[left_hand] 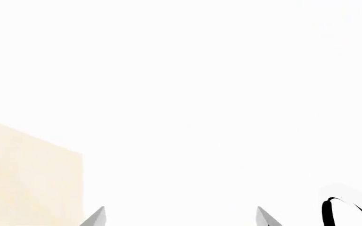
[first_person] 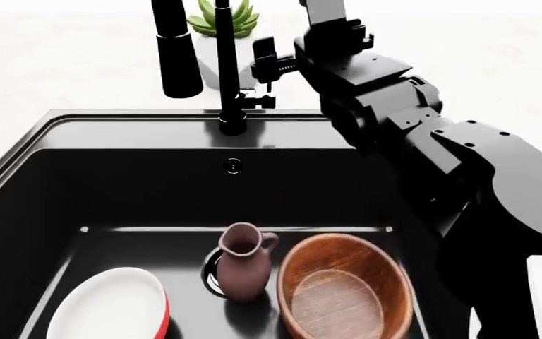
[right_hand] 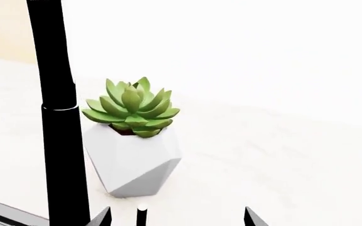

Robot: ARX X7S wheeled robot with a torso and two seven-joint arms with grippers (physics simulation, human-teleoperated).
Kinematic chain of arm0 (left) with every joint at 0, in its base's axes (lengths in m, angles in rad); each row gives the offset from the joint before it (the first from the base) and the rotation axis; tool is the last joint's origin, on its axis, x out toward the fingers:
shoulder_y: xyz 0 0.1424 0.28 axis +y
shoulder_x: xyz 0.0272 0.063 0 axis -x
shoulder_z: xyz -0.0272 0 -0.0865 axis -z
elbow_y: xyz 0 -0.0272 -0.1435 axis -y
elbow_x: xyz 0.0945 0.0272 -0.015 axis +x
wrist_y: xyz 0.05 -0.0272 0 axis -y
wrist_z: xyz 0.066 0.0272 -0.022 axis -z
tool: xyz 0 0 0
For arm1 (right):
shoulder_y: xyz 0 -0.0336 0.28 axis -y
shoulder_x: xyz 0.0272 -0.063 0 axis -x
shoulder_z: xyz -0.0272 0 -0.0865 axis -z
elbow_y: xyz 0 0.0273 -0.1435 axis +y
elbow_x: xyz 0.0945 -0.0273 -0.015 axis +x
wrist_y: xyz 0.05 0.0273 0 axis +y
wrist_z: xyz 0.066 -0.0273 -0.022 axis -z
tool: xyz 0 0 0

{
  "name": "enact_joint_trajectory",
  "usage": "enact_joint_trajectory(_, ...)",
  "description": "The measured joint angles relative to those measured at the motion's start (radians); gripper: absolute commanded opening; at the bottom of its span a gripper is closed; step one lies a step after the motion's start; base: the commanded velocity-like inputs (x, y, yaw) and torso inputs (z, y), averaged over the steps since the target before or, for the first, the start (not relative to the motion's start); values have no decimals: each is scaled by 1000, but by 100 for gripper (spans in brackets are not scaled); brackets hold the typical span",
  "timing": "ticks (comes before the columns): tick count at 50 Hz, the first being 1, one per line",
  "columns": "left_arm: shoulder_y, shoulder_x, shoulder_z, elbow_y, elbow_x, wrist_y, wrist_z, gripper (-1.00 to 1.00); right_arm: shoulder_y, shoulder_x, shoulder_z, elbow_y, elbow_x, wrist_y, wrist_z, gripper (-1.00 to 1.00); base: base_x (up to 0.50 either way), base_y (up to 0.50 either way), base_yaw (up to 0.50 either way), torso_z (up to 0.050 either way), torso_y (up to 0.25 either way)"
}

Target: Pick the bowl and bowl and place them in the sink. Then turn on the water.

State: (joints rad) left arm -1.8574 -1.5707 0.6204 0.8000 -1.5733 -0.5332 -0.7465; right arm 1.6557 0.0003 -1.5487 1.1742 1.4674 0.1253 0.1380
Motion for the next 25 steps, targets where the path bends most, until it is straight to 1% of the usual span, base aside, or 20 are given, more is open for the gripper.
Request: enact_joint_trajectory(25, 9, 0, -27, 0, -5, -8, -11, 100, -32, 0, -5, 1, -3, -44, 15, 100, 0, 0, 0, 0, 0)
